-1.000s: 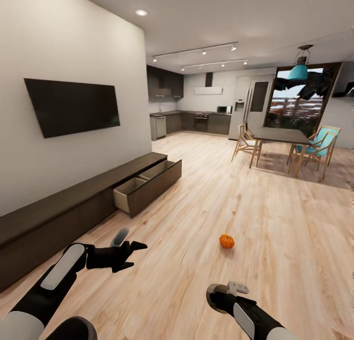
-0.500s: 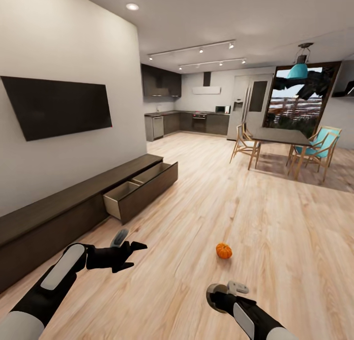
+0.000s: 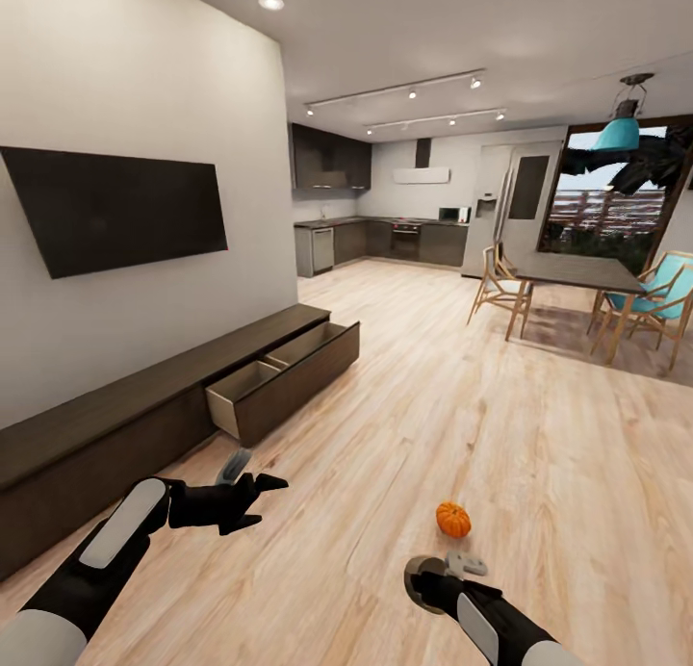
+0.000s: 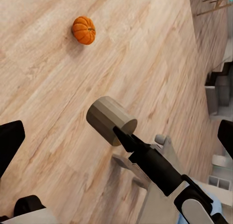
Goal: Place each of the two pumpkins and all three candles from the living room inside a cabinet in the living room (use any cabinet), then make sure every cabinet is closed, and position the cauldron so it is next to a table in the living room.
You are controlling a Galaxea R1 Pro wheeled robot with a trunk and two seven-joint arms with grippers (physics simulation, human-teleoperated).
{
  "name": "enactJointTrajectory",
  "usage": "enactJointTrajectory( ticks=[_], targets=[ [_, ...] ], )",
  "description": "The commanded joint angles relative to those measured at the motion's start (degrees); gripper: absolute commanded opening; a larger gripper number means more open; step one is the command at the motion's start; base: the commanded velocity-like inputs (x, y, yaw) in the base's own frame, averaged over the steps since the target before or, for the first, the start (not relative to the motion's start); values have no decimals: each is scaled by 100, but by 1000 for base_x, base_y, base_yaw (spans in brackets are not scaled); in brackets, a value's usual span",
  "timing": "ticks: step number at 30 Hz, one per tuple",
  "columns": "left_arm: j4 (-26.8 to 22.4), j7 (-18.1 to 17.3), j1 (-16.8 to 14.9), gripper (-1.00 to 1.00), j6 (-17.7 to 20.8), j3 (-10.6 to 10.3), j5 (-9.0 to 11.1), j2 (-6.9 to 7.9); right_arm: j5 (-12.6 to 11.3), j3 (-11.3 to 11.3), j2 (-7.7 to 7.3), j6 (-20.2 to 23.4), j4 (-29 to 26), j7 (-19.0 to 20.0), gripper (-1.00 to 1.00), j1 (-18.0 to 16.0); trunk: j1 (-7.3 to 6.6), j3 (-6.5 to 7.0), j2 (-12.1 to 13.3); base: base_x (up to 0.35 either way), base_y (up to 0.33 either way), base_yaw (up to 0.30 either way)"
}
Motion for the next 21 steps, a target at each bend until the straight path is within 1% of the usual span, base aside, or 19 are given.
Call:
enactJointTrajectory(
  ticks=[1,6,11,18,21],
  targets=[
    [-4,54,-5,100,0,-11,61,4,-31,33,-3,21,-12,-28,-100,-3,3,-6,-3,339,-3,34],
    [-3,54,-5,100,0,-11,61,16,-31,33,-3,19,-11,-31,-100,-3,3,-7,-3,340,9,34],
    [-3,54,-5,100,0,-11,62,44,-31,33,-3,12,-12,-24,-100,-1,3,-7,-3,341,2,173],
    [-3,54,-5,100,0,-11,62,48,-30,33,-3,13,-11,-24,-100,-3,3,-7,-3,341,0,18],
    [-3,54,-5,100,0,-11,62,48,-31,33,-3,11,-11,-20,-100,-2,3,-7,-3,341,0,120]
  ],
)
